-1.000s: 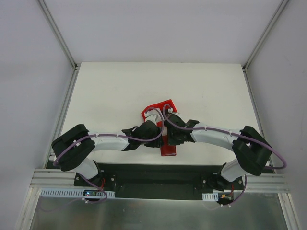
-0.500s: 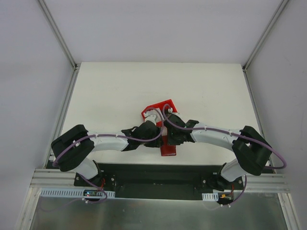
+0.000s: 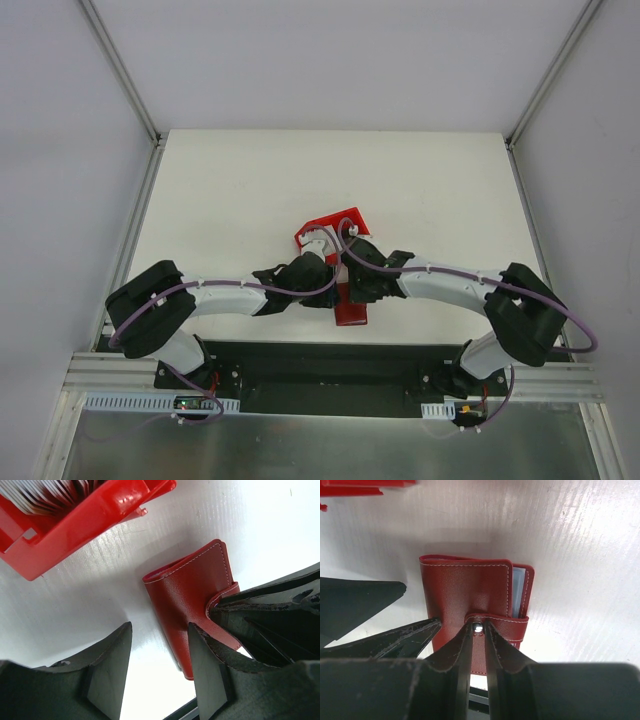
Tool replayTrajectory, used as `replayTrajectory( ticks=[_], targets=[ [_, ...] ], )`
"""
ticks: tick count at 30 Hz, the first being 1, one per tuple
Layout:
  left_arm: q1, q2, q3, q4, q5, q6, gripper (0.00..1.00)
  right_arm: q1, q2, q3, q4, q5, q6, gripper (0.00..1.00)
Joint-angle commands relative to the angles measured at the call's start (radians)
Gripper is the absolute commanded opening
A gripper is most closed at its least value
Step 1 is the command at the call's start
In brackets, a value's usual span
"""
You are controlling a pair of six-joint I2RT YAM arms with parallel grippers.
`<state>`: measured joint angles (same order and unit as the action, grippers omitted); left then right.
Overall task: Put the credit cards into the card holder
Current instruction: Close the card holder at the center of the board.
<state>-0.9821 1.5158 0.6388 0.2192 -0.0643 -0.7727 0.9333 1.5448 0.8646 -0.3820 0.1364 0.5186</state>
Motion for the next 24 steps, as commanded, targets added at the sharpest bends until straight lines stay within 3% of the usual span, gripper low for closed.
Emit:
replayTrajectory(
  ticks=[1,6,19,22,24],
  targets=[
    [-0.007,-0.02,0.001,-0.058,-0.014,0.016,0.48,-0.004,0.051,-0.084,0.002,0.068,-0.019,0.2],
    [-0.006,-0.009,0.009,-0.066,-0.008,0.013,0.48,-0.007,-0.008,-0.064,-0.004,0.092,-0.012,0.23],
    [-0.007,0.003,0.009,-0.066,-0.003,0.007,0.48,-0.007,0.018,0.008,-0.11,0.166,-0.026,0.25],
    [-0.007,0.004,0.012,-0.066,-0.003,0.007,0.48,-0.008,0.052,0.023,-0.129,0.163,-0.031,0.23],
    [-0.006,0.003,0.012,-0.064,-0.008,0.01,0.48,-0.005,0.078,0.03,-0.135,0.138,-0.037,0.15]
  ],
)
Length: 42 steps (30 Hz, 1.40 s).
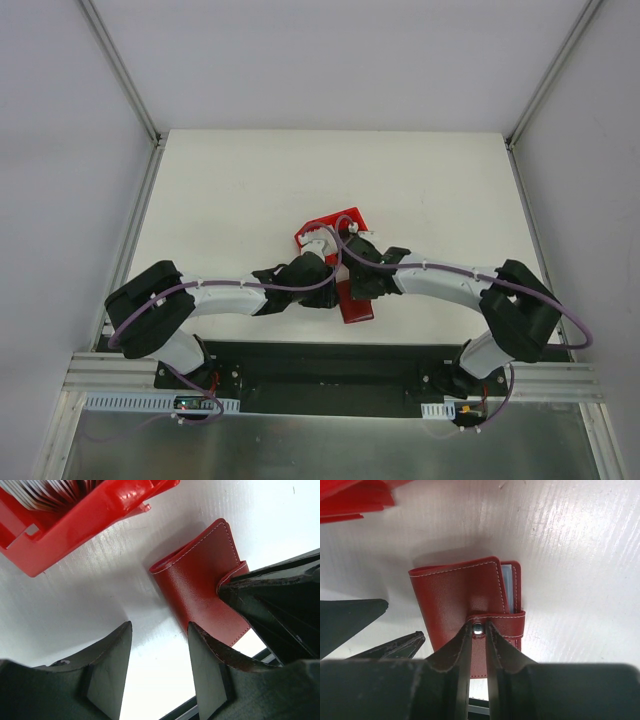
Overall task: Put the credit cards into the card holder
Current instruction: Close the card holder at the center of the board, then reset both arms
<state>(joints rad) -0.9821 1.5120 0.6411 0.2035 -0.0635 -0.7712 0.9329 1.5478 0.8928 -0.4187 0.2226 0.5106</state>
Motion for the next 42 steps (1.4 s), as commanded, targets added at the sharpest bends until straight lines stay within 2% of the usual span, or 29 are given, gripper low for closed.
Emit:
replayTrajectory(
  ticks=[1,7,15,22,27,32,34,37,39,41,42],
  targets=[
    [-0.007,0.007,0.008,-0.05,-0.015,0.006,0.48,-0.005,0.081,0.0,-0.092,0.032,-0.03,0.15],
    [-0.006,-0.003,0.003,-0.049,-0.025,0.007,0.48,-0.005,0.055,-0.067,0.075,-0.13,0.035,0.18],
    [-0.004,0.014,0.011,-0.05,-0.018,0.004,0.48,-0.005,0.118,-0.028,0.084,-0.199,0.108,0.15],
    [-0.001,-0.012,-0.006,-0.053,-0.038,0.0,0.48,0.001,0.032,-0.035,0.107,-0.16,0.121,0.18],
    [0.002,-0.029,-0.008,-0.07,-0.055,0.004,0.49,-0.006,-0.026,-0.038,0.152,-0.203,0.111,0.24],
    [0.002,-0.068,-0.017,-0.095,-0.096,0.016,0.49,-0.008,-0.107,-0.031,0.126,-0.148,0.054,0.3],
    [0.003,-0.09,-0.023,-0.116,-0.13,0.027,0.5,-0.014,-0.155,-0.041,0.118,-0.125,0.031,0.34],
    [0.003,-0.137,-0.043,-0.128,-0.165,0.044,0.53,-0.023,-0.221,-0.066,0.121,-0.086,0.008,0.47],
    [0.003,-0.171,-0.052,-0.139,-0.185,0.049,0.56,-0.037,-0.261,-0.086,0.103,-0.048,0.011,0.49],
    [0.003,-0.209,-0.064,-0.165,-0.212,0.04,0.62,-0.061,-0.297,-0.11,0.069,-0.026,0.011,0.5],
    [0.003,-0.226,-0.073,-0.176,-0.228,0.032,0.7,-0.072,-0.319,-0.121,0.055,-0.011,0.011,0.52]
  ],
)
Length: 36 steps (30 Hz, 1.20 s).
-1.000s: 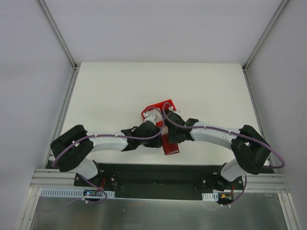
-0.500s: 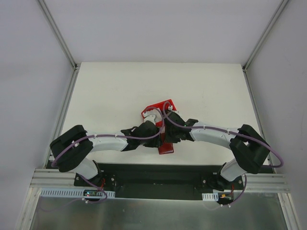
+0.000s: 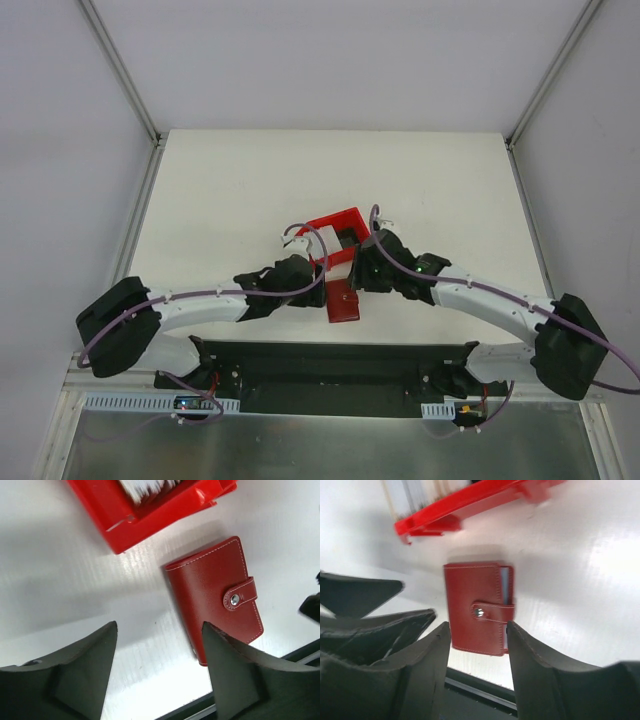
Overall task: Put the credit cards into the card holder
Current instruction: Reset both arms
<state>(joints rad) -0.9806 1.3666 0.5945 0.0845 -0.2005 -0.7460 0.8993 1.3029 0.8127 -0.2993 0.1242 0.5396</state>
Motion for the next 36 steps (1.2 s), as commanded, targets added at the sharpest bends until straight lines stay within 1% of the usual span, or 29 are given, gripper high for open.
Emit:
replayTrajectory(
  ticks=[1,2,3,6,8,11,13,18,20,22,24,25,28,32,36],
  targets=[
    [0.002,-0.099,-0.038,-0.066,-0.103,0.007,0.82,-0.051,-0.097,-0.061,-0.073,0.103,-0.017,0.56],
    [0.0,-0.112,-0.047,-0.078,-0.121,0.002,0.9,-0.063,-0.125,-0.079,-0.075,0.115,-0.02,0.6],
    [0.003,-0.126,-0.051,-0.107,-0.151,-0.007,0.93,-0.082,-0.152,-0.104,-0.075,0.12,-0.024,0.64],
    [0.019,-0.159,-0.077,-0.147,-0.181,-0.029,0.98,-0.144,-0.226,-0.17,-0.081,0.121,-0.036,0.7],
    [0.061,-0.187,-0.108,-0.157,-0.156,-0.049,0.99,-0.195,-0.283,-0.208,-0.092,0.124,-0.052,0.75],
    [0.199,-0.257,-0.162,-0.155,-0.094,-0.069,0.99,-0.273,-0.335,-0.253,-0.106,0.115,-0.073,0.82],
    [0.264,-0.297,-0.177,-0.152,-0.077,-0.04,0.99,-0.319,-0.352,-0.274,-0.106,0.109,-0.101,0.85],
    [0.465,-0.339,-0.16,-0.163,0.027,0.031,0.99,-0.473,-0.346,-0.271,-0.115,0.043,-0.165,0.93],
    [0.528,-0.35,-0.145,-0.17,0.03,0.046,0.99,-0.531,-0.343,-0.261,-0.116,0.017,-0.194,0.96],
    [0.548,-0.345,-0.119,-0.184,0.015,0.057,0.99,-0.575,-0.343,-0.25,-0.116,0.017,-0.222,0.98],
    [0.548,-0.319,-0.084,-0.209,0.009,0.062,0.99,-0.603,-0.344,-0.239,-0.112,0.049,-0.246,0.99],
    [0.548,-0.299,-0.065,-0.218,0.022,0.065,0.99,-0.605,-0.344,-0.233,-0.109,0.083,-0.26,0.97],
    [0.548,-0.229,-0.016,-0.304,-0.016,0.005,0.99,-0.605,-0.378,-0.233,-0.083,0.207,-0.303,0.96],
    [0.546,-0.167,0.004,-0.327,-0.02,-0.007,0.99,-0.605,-0.48,-0.303,0.032,0.345,-0.397,0.96],
    [0.546,-0.193,0.002,-0.331,-0.04,0.002,0.99,-0.605,-0.55,-0.381,0.121,0.462,-0.501,0.96]
  ],
)
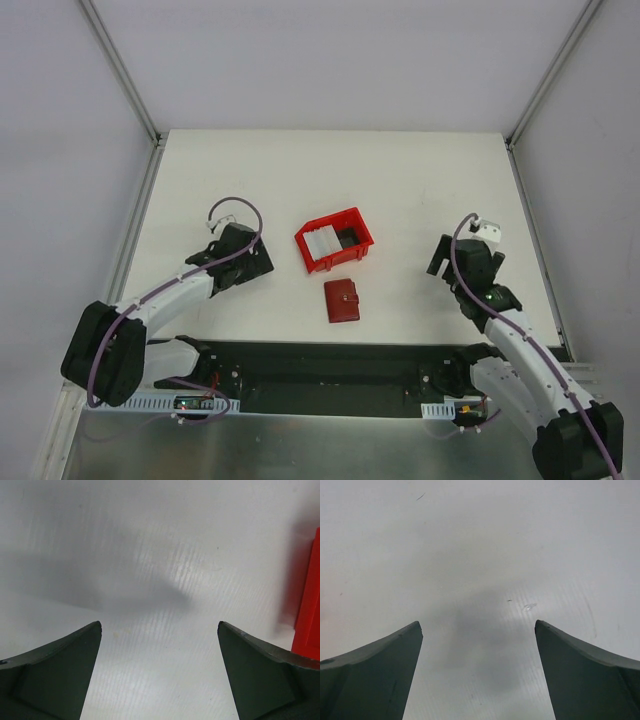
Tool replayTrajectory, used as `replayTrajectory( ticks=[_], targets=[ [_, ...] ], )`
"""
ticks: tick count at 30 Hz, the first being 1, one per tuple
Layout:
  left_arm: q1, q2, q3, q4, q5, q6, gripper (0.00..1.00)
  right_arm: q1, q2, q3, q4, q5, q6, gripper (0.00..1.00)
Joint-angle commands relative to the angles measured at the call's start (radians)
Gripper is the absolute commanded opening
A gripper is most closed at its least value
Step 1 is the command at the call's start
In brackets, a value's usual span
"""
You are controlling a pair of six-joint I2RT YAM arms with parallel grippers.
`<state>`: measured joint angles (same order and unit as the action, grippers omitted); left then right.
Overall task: Put the credit cards into the card holder
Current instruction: Reset both arms
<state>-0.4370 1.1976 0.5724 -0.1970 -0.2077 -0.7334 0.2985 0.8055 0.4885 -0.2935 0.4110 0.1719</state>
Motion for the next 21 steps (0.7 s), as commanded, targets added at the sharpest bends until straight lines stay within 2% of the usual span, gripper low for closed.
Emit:
replayTrajectory(
  ticks=[1,8,11,15,19,21],
  targets=[
    [0.001,-0.05,0.017,-0.05,-0.045,-0.008,0.99,-0.004,-0.055,-0.073,0.126,0.195,-0.146,0.96],
    [-0.005,-0.308,-0.034,-0.035,-0.237,0.057,0.99,-0.009,-0.003,-0.068,0.166,0.183,-0.164,0.96],
    [-0.005,-0.397,-0.063,-0.012,-0.303,0.094,0.99,-0.015,0.032,-0.071,0.226,0.186,-0.221,0.96],
    [-0.005,-0.441,-0.083,0.001,-0.343,0.115,0.99,-0.045,0.093,-0.1,0.342,0.177,-0.261,0.96],
    [-0.005,-0.451,-0.091,0.004,-0.325,0.128,0.99,-0.084,0.133,-0.088,0.37,0.155,-0.267,0.96],
    [-0.005,-0.461,-0.103,0.027,-0.34,0.108,0.99,-0.099,0.155,-0.132,0.524,0.141,-0.296,0.96]
  ],
)
